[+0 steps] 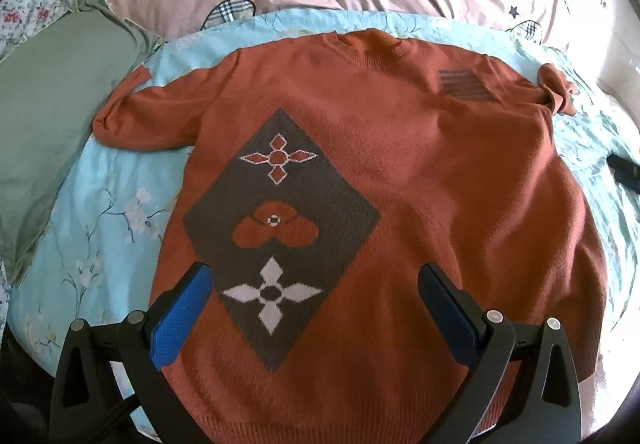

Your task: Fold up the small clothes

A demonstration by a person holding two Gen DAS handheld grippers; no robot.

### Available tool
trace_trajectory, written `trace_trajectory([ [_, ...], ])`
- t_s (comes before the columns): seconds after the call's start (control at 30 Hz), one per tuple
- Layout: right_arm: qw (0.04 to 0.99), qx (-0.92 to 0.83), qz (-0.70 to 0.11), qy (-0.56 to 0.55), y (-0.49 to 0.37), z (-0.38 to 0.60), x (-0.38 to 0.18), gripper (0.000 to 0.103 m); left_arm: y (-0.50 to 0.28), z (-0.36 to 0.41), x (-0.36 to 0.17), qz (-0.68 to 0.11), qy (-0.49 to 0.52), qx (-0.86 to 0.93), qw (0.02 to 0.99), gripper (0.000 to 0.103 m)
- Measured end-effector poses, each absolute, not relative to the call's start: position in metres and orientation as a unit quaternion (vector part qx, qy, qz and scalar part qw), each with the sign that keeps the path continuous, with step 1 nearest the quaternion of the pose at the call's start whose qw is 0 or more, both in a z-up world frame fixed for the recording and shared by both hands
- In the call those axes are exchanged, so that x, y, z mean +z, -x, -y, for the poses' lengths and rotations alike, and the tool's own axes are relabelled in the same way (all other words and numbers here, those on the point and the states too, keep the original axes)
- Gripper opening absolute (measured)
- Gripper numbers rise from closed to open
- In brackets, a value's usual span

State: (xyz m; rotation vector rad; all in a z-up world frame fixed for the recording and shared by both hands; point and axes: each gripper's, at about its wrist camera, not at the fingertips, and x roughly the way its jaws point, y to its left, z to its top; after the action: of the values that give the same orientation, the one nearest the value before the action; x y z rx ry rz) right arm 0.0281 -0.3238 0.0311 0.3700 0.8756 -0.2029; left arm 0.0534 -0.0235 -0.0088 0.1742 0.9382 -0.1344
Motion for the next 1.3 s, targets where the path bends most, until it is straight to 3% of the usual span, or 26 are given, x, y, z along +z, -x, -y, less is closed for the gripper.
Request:
trace_trajectory([
  [0.3,0.876,-0.200,-0.389,-0.204,-0.117,0.458,0.054,0.096,-0.081,0.033,-0.020,-0.475,-0.096,-0.065,0.872,0.103],
  [0.47,0.848,-0.267,-0.389,-0.242,-0.177,0.549,0.042,0.078,-0.101,0.033,-0.030,-0.488,-0.095,-0.055,0.866,0.103],
  [0.73,0.796,-0.333,-0.413,-0.290,-0.241,0.642,-0.003,0.076,-0.130,0.033,-0.051,-0.516,-0.093,-0.039,0.851,0.102],
  [0.8,0.784,-0.338,-0.429,-0.295,-0.250,0.654,-0.019,0.065,-0.135,0.034,-0.054,-0.519,-0.094,-0.038,0.849,0.102],
  [0.9,0.796,-0.328,-0.435,-0.263,-0.260,0.648,-0.024,0.040,-0.140,0.037,-0.058,-0.524,-0.091,-0.041,0.846,0.102],
  [0.93,0.807,-0.312,-0.431,-0.255,-0.262,0.640,-0.020,0.018,-0.140,0.037,-0.059,-0.524,-0.087,-0.044,0.846,0.102],
  [0.97,0.815,-0.299,-0.426,-0.254,-0.261,0.632,-0.016,0.013,-0.140,0.038,-0.059,-0.523,-0.085,-0.047,0.847,0.102],
  [1.3,0.884,-0.018,-0.391,-0.257,-0.262,0.453,0.033,0.011,-0.130,0.025,-0.045,-0.504,-0.052,-0.063,0.860,0.102],
])
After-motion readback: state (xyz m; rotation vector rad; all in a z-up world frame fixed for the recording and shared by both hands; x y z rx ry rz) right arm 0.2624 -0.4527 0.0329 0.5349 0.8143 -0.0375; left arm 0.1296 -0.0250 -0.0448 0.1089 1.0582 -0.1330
